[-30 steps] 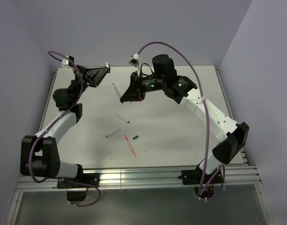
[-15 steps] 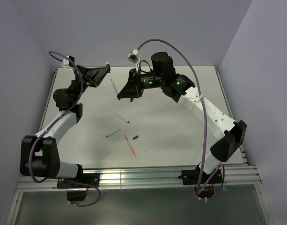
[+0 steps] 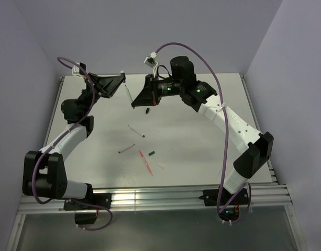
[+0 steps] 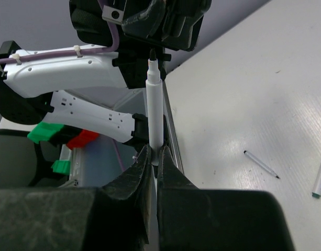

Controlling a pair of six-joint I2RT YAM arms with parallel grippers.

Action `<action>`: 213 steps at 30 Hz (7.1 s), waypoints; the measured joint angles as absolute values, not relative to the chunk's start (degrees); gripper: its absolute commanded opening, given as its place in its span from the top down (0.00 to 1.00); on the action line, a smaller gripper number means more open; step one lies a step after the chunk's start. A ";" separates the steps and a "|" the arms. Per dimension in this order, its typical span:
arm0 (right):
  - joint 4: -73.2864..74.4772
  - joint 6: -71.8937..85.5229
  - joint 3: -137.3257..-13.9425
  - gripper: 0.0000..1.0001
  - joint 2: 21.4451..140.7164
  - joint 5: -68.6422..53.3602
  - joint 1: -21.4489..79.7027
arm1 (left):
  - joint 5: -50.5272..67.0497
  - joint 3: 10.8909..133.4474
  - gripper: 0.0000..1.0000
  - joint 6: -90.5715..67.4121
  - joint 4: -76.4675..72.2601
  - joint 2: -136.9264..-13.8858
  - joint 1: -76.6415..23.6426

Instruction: Insert the pens into the pen caps

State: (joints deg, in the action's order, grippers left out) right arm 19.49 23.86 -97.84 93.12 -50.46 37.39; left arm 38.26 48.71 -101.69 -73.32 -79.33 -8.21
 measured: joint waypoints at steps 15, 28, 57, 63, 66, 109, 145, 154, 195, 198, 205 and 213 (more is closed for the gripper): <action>17.10 26.00 -97.82 1.00 93.14 -52.10 36.49 | 38.28 47.99 1.00 -101.67 -73.32 -79.33 -9.13; 15.86 26.13 -94.78 1.00 93.12 -52.27 36.42 | 38.30 48.51 1.00 -101.67 -73.32 -79.40 -8.99; 15.57 26.13 -94.78 1.00 93.12 -52.60 35.53 | 39.22 47.99 1.00 -101.65 -73.47 -79.40 -8.82; 15.38 26.52 -94.78 1.00 93.14 -53.04 34.83 | 39.24 47.99 1.00 -101.65 -73.45 -79.40 -8.82; 14.98 27.22 -94.78 1.00 93.14 -53.36 34.83 | 39.24 47.99 1.00 -101.60 -73.47 -79.40 -8.82; 12.99 27.66 -93.21 1.00 93.34 -54.37 35.27 | 39.07 47.99 1.00 -101.95 -73.47 -81.10 -8.82; 12.99 27.86 -93.21 1.00 94.21 -54.52 35.27 | 38.63 47.00 1.00 -102.67 -73.49 -81.06 -8.34; 12.97 28.27 -93.21 1.00 94.21 -54.76 35.27 | 38.65 47.00 1.00 -102.67 -73.47 -81.06 -8.40; 9.82 31.09 -91.05 1.00 94.19 -56.60 34.06 | 38.68 47.00 1.00 -101.67 -73.47 -81.06 -9.19; 9.78 31.09 -91.05 1.00 94.19 -56.60 34.06 | 38.68 47.00 1.00 -101.67 -73.49 -81.06 -9.19; 9.78 31.46 -91.05 1.00 94.19 -56.60 34.06 | 38.70 46.98 1.00 -101.65 -73.47 -81.06 -9.21; 9.78 31.68 -91.05 1.00 94.19 -56.60 34.06 | 38.72 46.09 1.00 -101.41 -73.47 -81.06 -9.26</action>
